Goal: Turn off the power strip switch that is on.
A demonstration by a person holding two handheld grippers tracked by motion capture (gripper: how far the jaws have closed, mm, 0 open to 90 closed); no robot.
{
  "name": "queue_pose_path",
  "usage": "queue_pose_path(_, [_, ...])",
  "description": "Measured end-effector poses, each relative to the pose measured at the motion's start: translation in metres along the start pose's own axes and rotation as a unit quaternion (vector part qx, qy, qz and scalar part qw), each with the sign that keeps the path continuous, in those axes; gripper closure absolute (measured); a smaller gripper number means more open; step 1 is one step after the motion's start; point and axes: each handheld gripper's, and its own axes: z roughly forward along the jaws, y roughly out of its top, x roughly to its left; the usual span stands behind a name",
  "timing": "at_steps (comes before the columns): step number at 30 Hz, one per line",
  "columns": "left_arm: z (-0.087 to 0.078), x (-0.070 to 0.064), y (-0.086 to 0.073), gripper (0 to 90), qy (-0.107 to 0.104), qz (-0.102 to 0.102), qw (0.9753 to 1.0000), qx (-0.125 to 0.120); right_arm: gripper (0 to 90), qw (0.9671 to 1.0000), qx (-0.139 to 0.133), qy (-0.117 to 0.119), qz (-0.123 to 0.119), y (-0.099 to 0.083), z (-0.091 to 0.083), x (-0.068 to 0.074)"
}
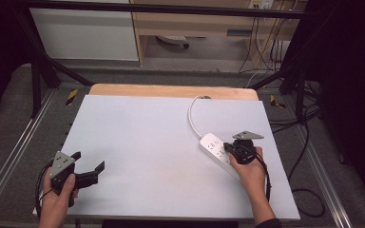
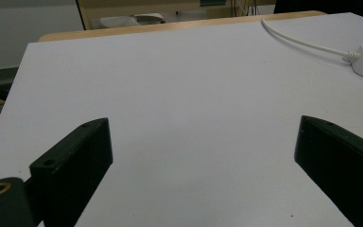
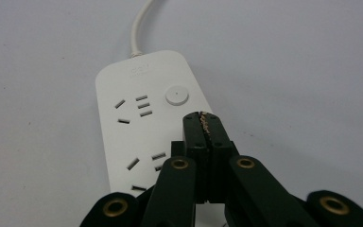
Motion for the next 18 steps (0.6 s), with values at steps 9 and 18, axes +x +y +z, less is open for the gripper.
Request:
queue_pose_path(9, [0.0002,0.0001,-0.0002,4.9,0.001,-0.002,1.0000,-0.001,90.0,0.9999,-0.006,0.011,0.005,-0.0016,-0.0010,-0.0006])
queue_pose_path(18, [0.0003,0.0001,-0.0003,4.9,0.000,-0.003,1.0000,0.000,90.0,0.9998,-0.020,0.009,0.001,-0.0002,-0.0061,0.0014])
